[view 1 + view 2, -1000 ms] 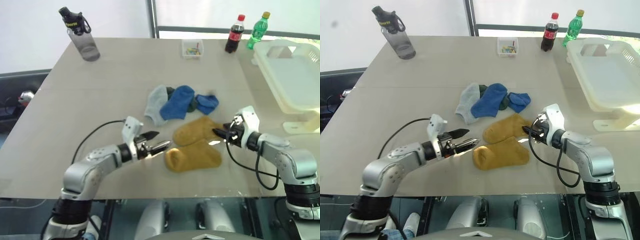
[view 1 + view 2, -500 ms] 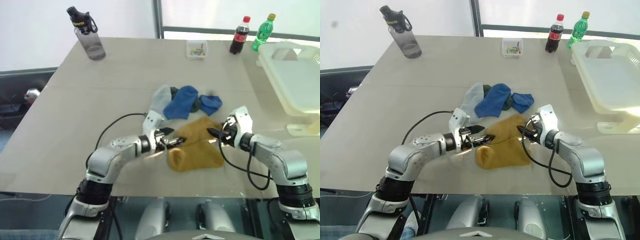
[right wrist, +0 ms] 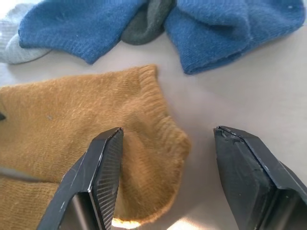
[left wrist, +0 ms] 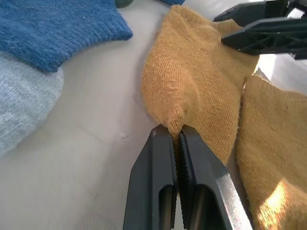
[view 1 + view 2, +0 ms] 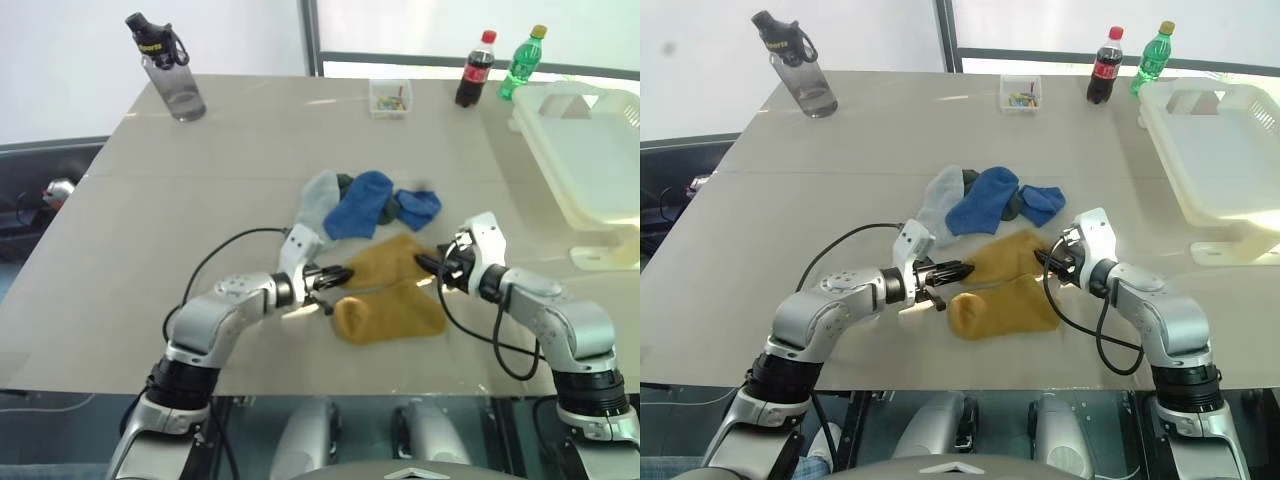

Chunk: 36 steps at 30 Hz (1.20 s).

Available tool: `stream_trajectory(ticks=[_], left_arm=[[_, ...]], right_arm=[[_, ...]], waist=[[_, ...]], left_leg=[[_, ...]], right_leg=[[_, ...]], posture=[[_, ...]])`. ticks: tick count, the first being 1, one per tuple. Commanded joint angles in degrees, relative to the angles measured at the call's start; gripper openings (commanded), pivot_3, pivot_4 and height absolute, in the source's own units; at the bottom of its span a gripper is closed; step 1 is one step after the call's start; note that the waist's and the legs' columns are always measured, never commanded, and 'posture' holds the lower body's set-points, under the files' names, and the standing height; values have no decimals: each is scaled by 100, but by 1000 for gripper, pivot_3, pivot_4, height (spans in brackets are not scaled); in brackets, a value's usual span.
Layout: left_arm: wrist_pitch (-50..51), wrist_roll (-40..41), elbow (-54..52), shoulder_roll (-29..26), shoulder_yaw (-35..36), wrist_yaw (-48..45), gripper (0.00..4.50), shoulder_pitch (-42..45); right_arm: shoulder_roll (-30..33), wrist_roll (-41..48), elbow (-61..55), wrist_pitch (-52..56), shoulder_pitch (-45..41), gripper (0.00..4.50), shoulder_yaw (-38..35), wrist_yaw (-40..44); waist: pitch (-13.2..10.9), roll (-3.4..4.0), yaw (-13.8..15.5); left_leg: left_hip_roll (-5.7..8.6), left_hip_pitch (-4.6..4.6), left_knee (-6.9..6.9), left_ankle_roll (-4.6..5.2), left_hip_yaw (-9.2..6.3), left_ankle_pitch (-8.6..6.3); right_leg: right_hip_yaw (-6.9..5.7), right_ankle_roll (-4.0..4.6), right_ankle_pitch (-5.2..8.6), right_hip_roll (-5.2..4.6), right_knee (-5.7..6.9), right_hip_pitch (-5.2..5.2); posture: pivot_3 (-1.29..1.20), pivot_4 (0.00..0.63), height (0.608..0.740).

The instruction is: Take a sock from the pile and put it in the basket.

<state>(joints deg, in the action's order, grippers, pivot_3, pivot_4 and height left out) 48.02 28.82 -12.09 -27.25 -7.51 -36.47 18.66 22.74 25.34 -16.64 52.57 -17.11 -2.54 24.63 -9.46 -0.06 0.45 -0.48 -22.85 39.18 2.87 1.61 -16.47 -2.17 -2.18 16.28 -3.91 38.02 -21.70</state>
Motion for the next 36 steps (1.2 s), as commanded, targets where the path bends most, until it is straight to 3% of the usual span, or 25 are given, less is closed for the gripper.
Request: stream_trajectory(ticks=[1,11,12,14,15,18,30,36], left_arm=[[143,160,-525,-65,225,27,84,-118],[263,216,-835,13,260,203,84,-445],[257,207,-838,4,261,206,0,-463],[265,214,-836,-7,280,208,0,-488],[265,214,-831,-13,283,204,0,-495],[265,215,-835,-25,292,198,0,-509],[131,340,-1005,-42,531,134,0,-478],[694,955,-1710,-278,885,76,0,-670]], right_arm=[[30,363,-535,264,-31,3110,-359,-25],[195,370,-530,464,210,3110,-44,-5],[172,363,-491,461,209,2581,-35,-16],[136,359,-400,455,156,1949,-29,-42],[129,346,-357,435,125,1295,-12,-49],[105,367,-330,409,85,56,10,-32],[180,919,-697,625,-7,56,-413,81],[384,1561,-1149,1167,98,56,-943,91]], waist=[[0,0,4],[0,-1,21],[-1,-1,21],[-1,0,21],[-1,0,21],[-1,-1,21],[-1,-1,21],[-1,-1,19]], left_leg=[[0,-1,0,0,0,0],[0,-1,0,0,0,0],[0,-1,1,0,0,0],[0,-1,1,0,0,0],[0,-1,1,0,0,0],[0,-1,1,0,0,0],[0,-1,1,0,0,0],[-1,-4,0,1,-1,-1]], right_leg=[[0,0,0,-1,0,0],[0,0,0,-3,0,0],[0,0,0,-3,0,0],[0,0,0,-2,1,0],[0,0,0,-2,1,0],[0,0,0,-2,1,0],[-1,0,0,-2,0,0],[-1,0,0,-5,-2,0]], posture=[[0,150,740],[0,150,740],[0,150,740],[0,150,740],[0,150,740],[0,150,740],[0,150,740],[0,150,740]])
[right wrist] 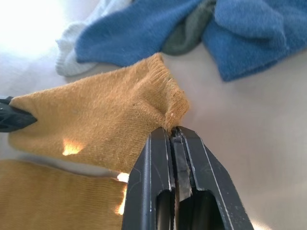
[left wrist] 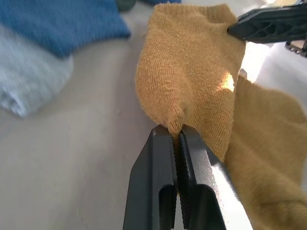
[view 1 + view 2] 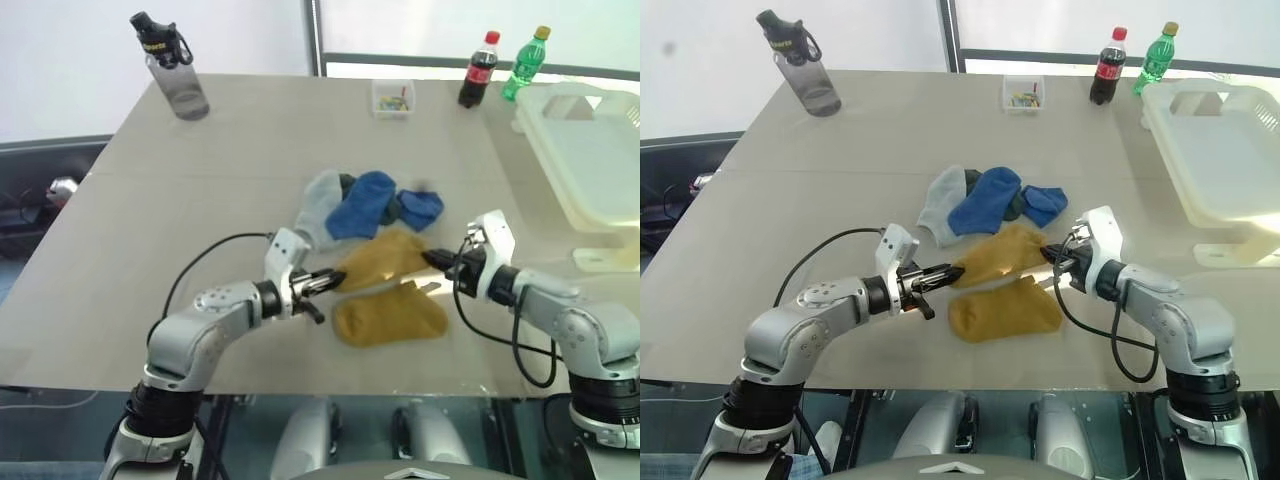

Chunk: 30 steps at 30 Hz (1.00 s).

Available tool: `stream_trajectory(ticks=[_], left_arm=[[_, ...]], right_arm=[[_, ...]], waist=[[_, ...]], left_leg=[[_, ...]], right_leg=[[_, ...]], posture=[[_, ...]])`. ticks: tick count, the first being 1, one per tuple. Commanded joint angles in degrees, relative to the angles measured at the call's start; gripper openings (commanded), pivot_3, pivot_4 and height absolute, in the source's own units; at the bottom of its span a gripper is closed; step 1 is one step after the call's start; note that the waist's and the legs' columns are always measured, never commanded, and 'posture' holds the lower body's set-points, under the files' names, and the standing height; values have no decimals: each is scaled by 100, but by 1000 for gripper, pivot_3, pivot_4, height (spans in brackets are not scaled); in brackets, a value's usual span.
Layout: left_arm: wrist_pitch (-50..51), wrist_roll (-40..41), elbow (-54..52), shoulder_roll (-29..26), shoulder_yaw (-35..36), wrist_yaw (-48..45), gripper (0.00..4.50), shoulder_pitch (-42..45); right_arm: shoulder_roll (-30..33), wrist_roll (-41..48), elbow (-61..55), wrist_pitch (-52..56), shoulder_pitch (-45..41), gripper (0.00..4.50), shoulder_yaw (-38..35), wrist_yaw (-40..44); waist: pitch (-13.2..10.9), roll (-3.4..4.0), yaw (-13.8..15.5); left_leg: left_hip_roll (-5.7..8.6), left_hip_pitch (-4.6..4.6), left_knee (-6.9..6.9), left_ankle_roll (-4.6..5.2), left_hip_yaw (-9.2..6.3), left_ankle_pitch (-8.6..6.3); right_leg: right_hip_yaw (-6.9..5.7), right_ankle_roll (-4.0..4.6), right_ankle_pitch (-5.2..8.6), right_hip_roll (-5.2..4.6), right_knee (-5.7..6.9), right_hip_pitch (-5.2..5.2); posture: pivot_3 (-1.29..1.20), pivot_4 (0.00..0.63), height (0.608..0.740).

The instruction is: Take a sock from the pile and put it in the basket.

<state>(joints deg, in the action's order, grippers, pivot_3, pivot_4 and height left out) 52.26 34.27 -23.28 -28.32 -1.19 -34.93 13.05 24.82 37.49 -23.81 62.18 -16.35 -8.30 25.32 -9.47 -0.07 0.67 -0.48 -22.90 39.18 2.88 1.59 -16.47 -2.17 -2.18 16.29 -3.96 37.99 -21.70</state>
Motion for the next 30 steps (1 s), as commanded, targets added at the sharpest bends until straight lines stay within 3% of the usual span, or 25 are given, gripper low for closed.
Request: stream_trajectory(ticks=[1,15,30], left_arm=[[369,538,-742,-231,293,-95,0,-162],[1125,1926,-1917,-611,724,300,0,-989],[565,1426,-1663,-818,326,417,0,-939]], right_arm=[[229,462,-504,290,54,56,-441,28],[1125,2296,-1609,1369,1095,56,-1187,80],[1126,2670,-1724,1022,1604,56,-1071,-805]], waist=[[0,1,-3],[0,0,10],[0,-1,11]], left_leg=[[0,0,0,0,0,0],[-1,3,-1,3,-1,-2],[-1,3,0,7,-1,-4]], right_leg=[[0,0,0,-2,-1,0],[0,1,0,-6,0,3],[0,1,1,-1,-1,3]], posture=[[0,150,740],[0,150,740],[0,150,740]])
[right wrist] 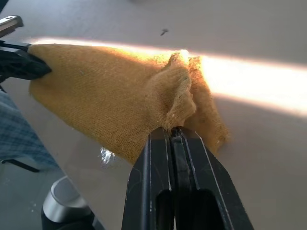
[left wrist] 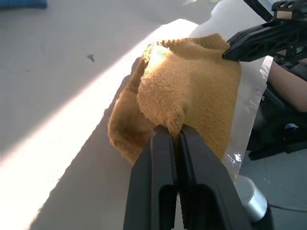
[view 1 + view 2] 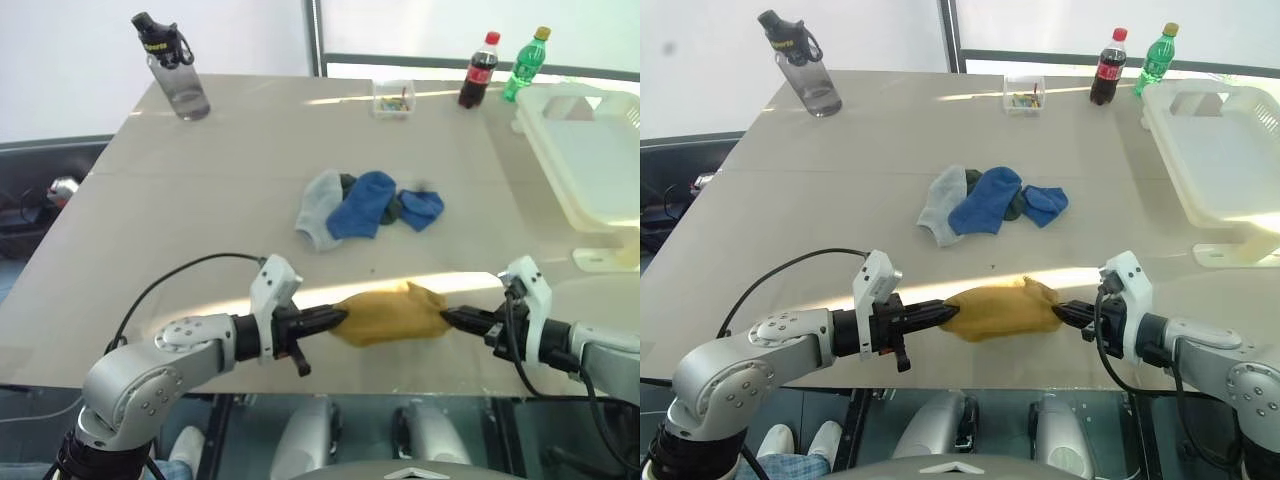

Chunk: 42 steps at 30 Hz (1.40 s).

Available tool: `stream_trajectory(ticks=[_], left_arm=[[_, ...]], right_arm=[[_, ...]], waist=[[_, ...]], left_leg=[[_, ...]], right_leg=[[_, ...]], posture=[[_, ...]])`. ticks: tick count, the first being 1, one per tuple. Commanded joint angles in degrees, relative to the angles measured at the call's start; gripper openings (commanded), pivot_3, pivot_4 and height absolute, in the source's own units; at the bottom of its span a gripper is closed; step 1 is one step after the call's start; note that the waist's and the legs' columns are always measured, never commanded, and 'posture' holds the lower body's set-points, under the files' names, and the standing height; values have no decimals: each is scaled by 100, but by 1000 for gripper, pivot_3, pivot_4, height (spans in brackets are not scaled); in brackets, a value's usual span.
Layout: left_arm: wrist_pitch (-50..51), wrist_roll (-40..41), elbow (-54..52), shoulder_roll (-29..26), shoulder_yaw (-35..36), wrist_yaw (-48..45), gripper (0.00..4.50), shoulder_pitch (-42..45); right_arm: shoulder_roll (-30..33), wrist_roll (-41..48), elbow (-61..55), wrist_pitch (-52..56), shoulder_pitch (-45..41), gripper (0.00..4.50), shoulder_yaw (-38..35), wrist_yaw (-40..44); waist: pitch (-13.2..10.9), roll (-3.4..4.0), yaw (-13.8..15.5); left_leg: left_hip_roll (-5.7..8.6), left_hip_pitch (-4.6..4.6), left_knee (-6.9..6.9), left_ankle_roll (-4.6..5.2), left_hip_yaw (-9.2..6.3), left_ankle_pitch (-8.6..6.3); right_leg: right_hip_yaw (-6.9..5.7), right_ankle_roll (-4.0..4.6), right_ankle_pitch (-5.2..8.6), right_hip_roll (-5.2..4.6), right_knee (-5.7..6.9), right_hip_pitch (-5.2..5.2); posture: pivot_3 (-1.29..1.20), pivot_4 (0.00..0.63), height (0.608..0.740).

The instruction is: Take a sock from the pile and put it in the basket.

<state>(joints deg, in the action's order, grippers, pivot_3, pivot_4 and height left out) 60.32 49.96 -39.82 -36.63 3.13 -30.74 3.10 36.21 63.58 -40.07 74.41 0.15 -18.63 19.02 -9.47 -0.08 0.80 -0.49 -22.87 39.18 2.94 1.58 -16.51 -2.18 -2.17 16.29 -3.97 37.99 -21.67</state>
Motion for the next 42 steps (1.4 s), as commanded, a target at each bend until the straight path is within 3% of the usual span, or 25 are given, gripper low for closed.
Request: stream_trajectory(ticks=[1,15,25,29,34,39,42], left_arm=[[-274,-167,12,9,-130,-19,0,57],[-390,-352,193,9,-416,-118,0,-8],[-414,-414,214,73,-524,-108,0,-32],[-410,-434,211,47,-537,-124,0,-61],[-437,-501,255,63,-571,-133,0,-55],[-448,-530,274,123,-615,-115,0,-38],[-455,-541,292,170,-612,-103,0,-35]], right_arm=[[-8,76,-79,-227,-61,56,-22,-213],[262,261,-60,-293,216,56,201,-230],[186,-255,131,-541,160,56,484,-464],[267,-309,126,-580,195,1089,598,-342],[354,-281,195,-722,143,3302,411,-229],[532,-139,185,-894,122,3302,178,99],[486,-732,-44,-1970,149,3302,318,810]], waist=[[0,0,-2],[0,-1,-1],[0,-1,-1],[0,-1,-2],[0,-1,-1],[0,-1,-1],[0,-1,-1]], left_leg=[[0,0,0,-4,0,2],[0,-1,0,6,0,-3],[0,-1,0,6,0,-4],[0,0,0,4,0,-2],[0,-1,0,3,0,-1],[0,-1,0,8,0,-4],[0,-1,0,9,0,-5]], right_leg=[[0,0,0,1,0,0],[0,-1,0,2,-1,0],[1,-1,0,3,0,-1],[1,-1,0,3,0,-1],[1,-1,0,2,-1,0],[1,-1,0,3,0,0],[1,-1,0,4,-1,0]], posture=[[0,150,740],[0,150,740],[0,150,740],[0,150,740],[0,150,740],[0,150,740],[0,150,740]])
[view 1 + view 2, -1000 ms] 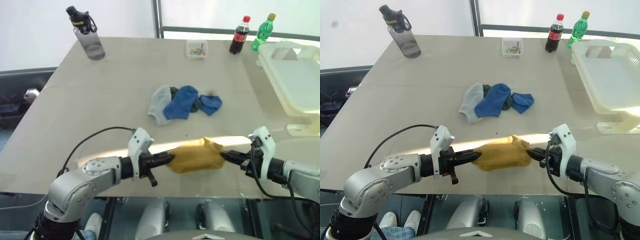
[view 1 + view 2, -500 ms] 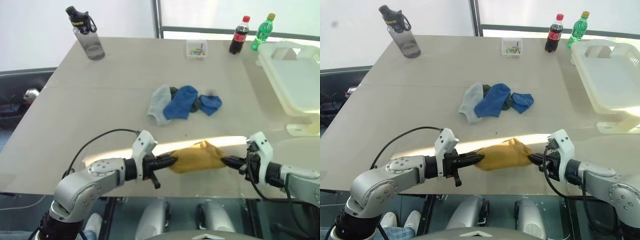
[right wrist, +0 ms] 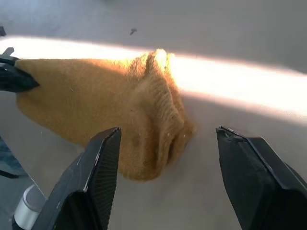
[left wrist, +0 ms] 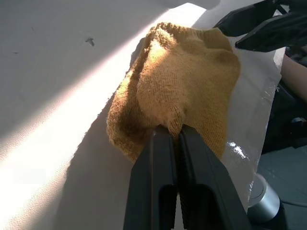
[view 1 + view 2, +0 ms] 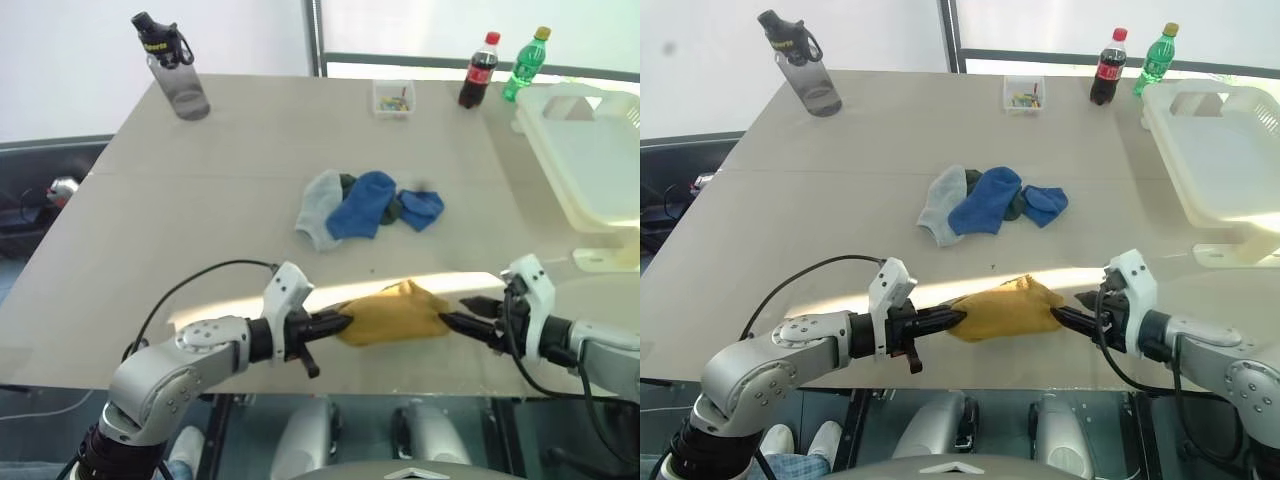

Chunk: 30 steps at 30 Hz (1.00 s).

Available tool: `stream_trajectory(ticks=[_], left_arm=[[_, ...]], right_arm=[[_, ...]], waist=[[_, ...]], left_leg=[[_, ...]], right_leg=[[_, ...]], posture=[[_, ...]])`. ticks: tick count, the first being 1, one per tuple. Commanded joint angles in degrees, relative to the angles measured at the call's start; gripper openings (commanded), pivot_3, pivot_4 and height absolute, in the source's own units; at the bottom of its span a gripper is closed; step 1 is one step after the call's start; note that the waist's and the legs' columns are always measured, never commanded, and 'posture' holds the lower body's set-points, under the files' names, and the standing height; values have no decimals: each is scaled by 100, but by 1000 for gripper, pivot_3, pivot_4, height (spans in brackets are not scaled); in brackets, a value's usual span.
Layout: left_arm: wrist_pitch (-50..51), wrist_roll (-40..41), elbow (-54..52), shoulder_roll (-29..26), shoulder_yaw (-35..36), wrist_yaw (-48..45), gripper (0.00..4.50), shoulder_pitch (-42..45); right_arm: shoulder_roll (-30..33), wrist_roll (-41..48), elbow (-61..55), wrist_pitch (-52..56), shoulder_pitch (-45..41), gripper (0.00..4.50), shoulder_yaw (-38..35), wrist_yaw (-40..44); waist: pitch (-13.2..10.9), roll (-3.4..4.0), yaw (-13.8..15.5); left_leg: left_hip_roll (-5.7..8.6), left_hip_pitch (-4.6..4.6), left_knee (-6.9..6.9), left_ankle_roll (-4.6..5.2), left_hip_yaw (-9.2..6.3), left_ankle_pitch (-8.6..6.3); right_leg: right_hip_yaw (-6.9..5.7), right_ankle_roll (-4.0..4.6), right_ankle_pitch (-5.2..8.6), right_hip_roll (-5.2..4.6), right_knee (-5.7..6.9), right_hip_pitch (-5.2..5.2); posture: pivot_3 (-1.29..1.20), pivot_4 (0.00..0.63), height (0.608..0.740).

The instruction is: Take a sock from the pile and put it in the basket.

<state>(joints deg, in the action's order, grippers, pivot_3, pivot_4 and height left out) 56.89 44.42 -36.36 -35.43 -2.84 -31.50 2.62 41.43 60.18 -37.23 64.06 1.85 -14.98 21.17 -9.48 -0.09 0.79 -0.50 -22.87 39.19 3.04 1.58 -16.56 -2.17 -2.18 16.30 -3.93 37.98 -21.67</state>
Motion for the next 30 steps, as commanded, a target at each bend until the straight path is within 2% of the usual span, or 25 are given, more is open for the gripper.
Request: stream_trajectory(ticks=[1,6,9,13,20,30], left_arm=[[-112,9,-46,66,-17,-22,0,16],[-116,-43,-27,135,-77,-21,0,36],[-167,-129,5,148,-139,-33,0,70],[-197,-173,28,177,-182,-33,0,68],[-262,-270,90,211,-211,-25,0,22],[-662,-797,872,312,-525,-270,0,532]], right_arm=[[-66,-697,-380,-1300,-25,3302,106,744],[-99,-2309,-28,-2595,-88,3302,1205,1089],[-123,-2968,335,-2982,-239,3302,1817,1248],[-109,-3583,758,-3442,-254,3302,2282,1515],[-100,-4490,1488,-3782,-352,3302,2736,1646],[-505,-5042,2010,-3184,-783,3302,2822,1166]], waist=[[0,0,0],[0,0,-3],[0,-1,-1],[0,-1,2],[2,-2,-1],[46,-46,-3]], left_leg=[[0,0,0,1,0,0],[-1,2,1,-14,0,8],[0,3,2,-15,0,9],[-1,3,3,-16,0,9],[-1,9,4,-16,0,9],[-4,22,10,-24,0,15]], right_leg=[[0,0,0,1,0,0],[0,-2,1,5,0,0],[1,-1,0,4,1,0],[0,-1,1,3,1,0],[0,-1,1,1,2,4],[1,1,-1,1,12,10]], posture=[[0,150,740],[0,150,740],[0,150,740],[0,150,740],[0,150,740],[0,150,740]])
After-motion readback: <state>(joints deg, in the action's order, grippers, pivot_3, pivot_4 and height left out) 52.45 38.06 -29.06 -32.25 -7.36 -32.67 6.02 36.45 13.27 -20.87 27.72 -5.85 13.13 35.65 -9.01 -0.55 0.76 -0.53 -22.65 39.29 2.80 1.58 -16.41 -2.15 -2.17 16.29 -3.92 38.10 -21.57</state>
